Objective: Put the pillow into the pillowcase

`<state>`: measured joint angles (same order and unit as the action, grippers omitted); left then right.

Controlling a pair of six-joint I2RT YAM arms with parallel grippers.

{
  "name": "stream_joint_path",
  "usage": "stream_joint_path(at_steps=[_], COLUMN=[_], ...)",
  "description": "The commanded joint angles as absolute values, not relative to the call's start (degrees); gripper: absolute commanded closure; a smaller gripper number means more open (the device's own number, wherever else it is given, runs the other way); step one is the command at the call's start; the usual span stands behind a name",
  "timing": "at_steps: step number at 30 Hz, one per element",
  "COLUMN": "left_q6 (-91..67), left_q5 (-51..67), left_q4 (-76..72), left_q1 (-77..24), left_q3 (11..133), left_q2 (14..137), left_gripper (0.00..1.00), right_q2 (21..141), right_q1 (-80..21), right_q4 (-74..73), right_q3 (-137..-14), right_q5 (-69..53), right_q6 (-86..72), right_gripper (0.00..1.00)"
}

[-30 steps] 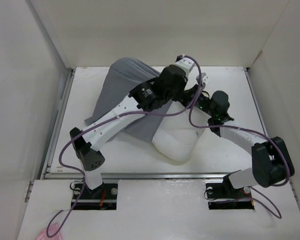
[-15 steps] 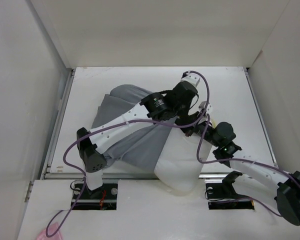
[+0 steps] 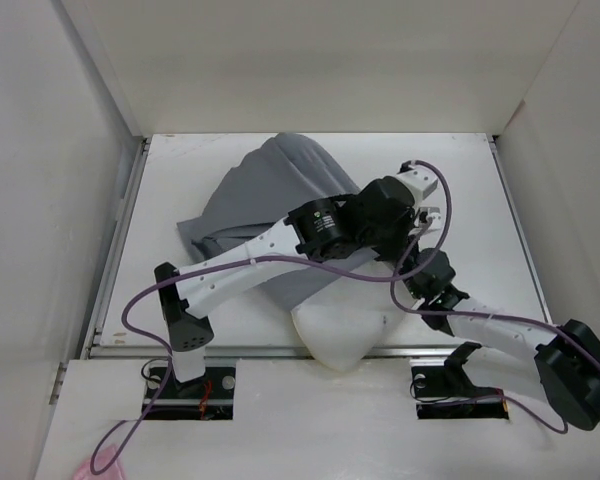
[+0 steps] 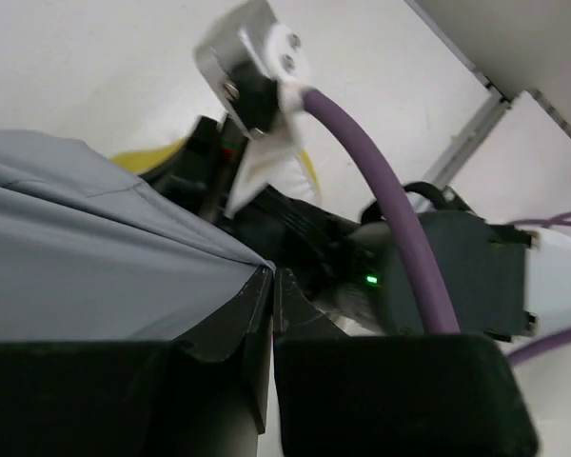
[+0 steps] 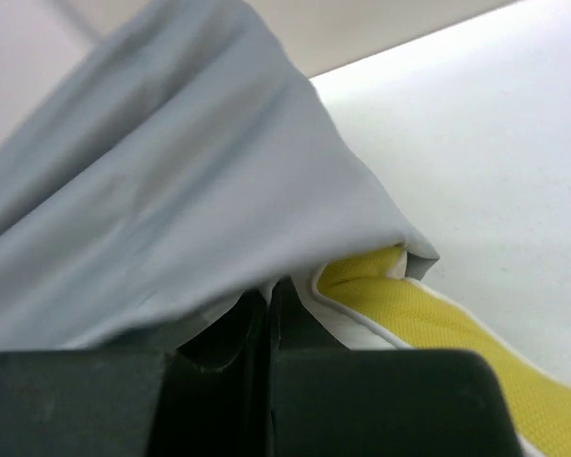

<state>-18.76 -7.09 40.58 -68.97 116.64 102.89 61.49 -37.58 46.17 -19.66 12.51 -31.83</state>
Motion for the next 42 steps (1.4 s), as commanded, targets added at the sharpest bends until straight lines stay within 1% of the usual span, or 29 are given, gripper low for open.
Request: stream_joint_path(at_steps=[1, 2, 3, 7, 8, 9, 10, 11, 12, 15, 18, 19, 20, 22, 23, 25, 26, 27, 29, 30, 31, 34, 35, 36, 37, 38, 39, 40, 42], left_q6=[-23.02, -23.81, -24.34, -28.73, -29.26, -29.88, -30.58, -30.59, -30.59, -29.44, -27.52, -26.99, -26.46, -25.23, -24.18, -22.94, -22.94, -22.24, -21.71, -21.71, -21.10, -21.09, -20.40, -19.87, -19.34, -19.34, -18.73, -18.20, -18.19], left_q5=[7.56, 6.51, 2.24, -5.25, -6.32, -7.98, -9.91, -10.71, -11.51, -12.57, -12.04, -12.04, -12.04, -12.04, -12.04, -12.04, -12.04, -11.26, -9.94, -9.93, -9.41, -8.62, -7.22, -6.42, -5.89, -5.89, -5.89, -5.89, -5.89], left_q4=[29.80, 29.19, 29.18, 29.18, 28.48, 28.48, 27.78, 27.77, 26.99, 24.45, 24.43, 24.43, 24.43, 24.43, 24.43, 24.43, 24.43, 24.43, 24.43, 23.91, 23.91, 23.29, 23.29, 23.29, 23.29, 23.29, 23.29, 23.99, 24.78], left_q1=[-74.35, -74.36, -74.36, -71.11, -68.75, -67.34, -65.58, -63.83, -60.15, -53.91, -50.11, -49.58, -49.57, -48.17, -48.16, -48.16, -48.16, -48.16, -48.16, -48.16, -48.16, -48.16, -48.16, -48.16, -48.69, -48.69, -49.74, -50.79, -51.33], left_q3=[115.41, 111.75, 109.88, 99.60, 95.06, 93.27, 91.95, 91.06, 90.53, 89.82, 91.84, 92.63, 92.64, 93.43, 94.12, 94.74, 94.75, 94.75, 94.75, 94.22, 94.22, 94.22, 94.91, 94.92, 95.53, 95.54, 95.54, 96.41, 97.21], left_q2=[97.83, 96.95, 96.25, 93.17, 91.86, 91.32, 91.32, 90.80, 90.79, 92.10, 93.33, 93.34, 93.34, 93.86, 93.87, 94.57, 95.18, 95.19, 95.19, 95.19, 95.19, 95.19, 95.19, 95.19, 95.19, 95.19, 95.19, 95.19, 94.66], left_gripper=[1.00, 1.00, 1.00, 1.00, 1.00, 1.00, 1.00, 1.00, 1.00, 1.00, 1.00, 1.00, 1.00, 1.00, 1.00, 1.00, 1.00, 1.00, 1.00, 1.00, 1.00, 1.00, 1.00, 1.00, 1.00, 1.00, 1.00, 1.00, 1.00], right_q2=[63.98, 64.51, 64.51, 63.03, 62.32, 61.71, 60.39, 60.38, 59.51, 57.49, 54.76, 53.97, 53.36, 51.42, 50.89, 49.49, 49.48, 49.48, 49.48, 50.27, 51.93, 56.41, 60.60, 62.99, 65.37, 69.48, 70.74, 70.75, 69.01], right_q1=[-38.41, -38.41, -38.41, -38.41, -38.41, -38.41, -38.41, -38.41, -38.41, -38.41, -38.41, -38.41, -38.41, -38.41, -38.41, -38.41, -38.41, -38.41, -38.41, -38.41, -38.41, -38.41, -38.41, -38.41, -39.10, -39.11, -39.81, -40.42, -40.43], right_q4=[55.70, 57.20, 59.13, 60.12, 58.38, 55.84, 48.76, 46.17, 43.97, 34.22, 21.04, 17.79, 11.66, 7.22, 5.47, -0.86, -3.05, -5.69, -7.20, -7.21, -6.68, -2.40, -0.98, 0.69, 2.36, 6.38, 6.42, 6.94, 11.84], right_q3=[-21.09, -21.09, -21.09, -21.62, -21.62, -23.54, -24.34, -24.87, -24.87, -24.87, -26.71, -27.24, -28.55, -29.27, -30.66, -31.20, -31.81, -31.82, -31.20, -30.68, -30.06, -29.54, -29.53, -29.53, -29.53, -29.53, -30.31, -31.11, -31.11], right_q5=[24.69, 24.70, 24.70, 20.93, 20.13, 18.56, 18.55, 17.41, 16.79, 16.79, 19.50, 20.12, 20.74, 19.61, 16.64, 13.12, 11.70, 10.21, 7.48, 4.08, 1.87, -2.72, -2.72, -2.20, -0.28, 0.61, 2.09, 5.68, 8.51], right_q6=[-42.72, -42.71, -41.67, -37.28, -36.57, -35.87, -35.86, -35.25, -35.24, -34.72, -34.72, -33.93, -33.06, -27.98, -25.95, -21.65, -21.62, -21.62, -20.74, -20.74, -19.87, -20.39, -21.26, -21.27, -21.27, -20.05, -19.69, -19.69, -20.21], right_gripper=[1.00, 1.00, 1.00, 1.00, 1.00, 0.99, 0.95, 0.88, 0.67, 0.32, 0.21, 0.16, 0.15, 0.11, 0.08, 0.08, 0.05, 0.05, 0.03, 0.03, 0.01, 0.01, 0.01, 0.06, 0.17, 0.42, 0.83, 1.00, 1.00])
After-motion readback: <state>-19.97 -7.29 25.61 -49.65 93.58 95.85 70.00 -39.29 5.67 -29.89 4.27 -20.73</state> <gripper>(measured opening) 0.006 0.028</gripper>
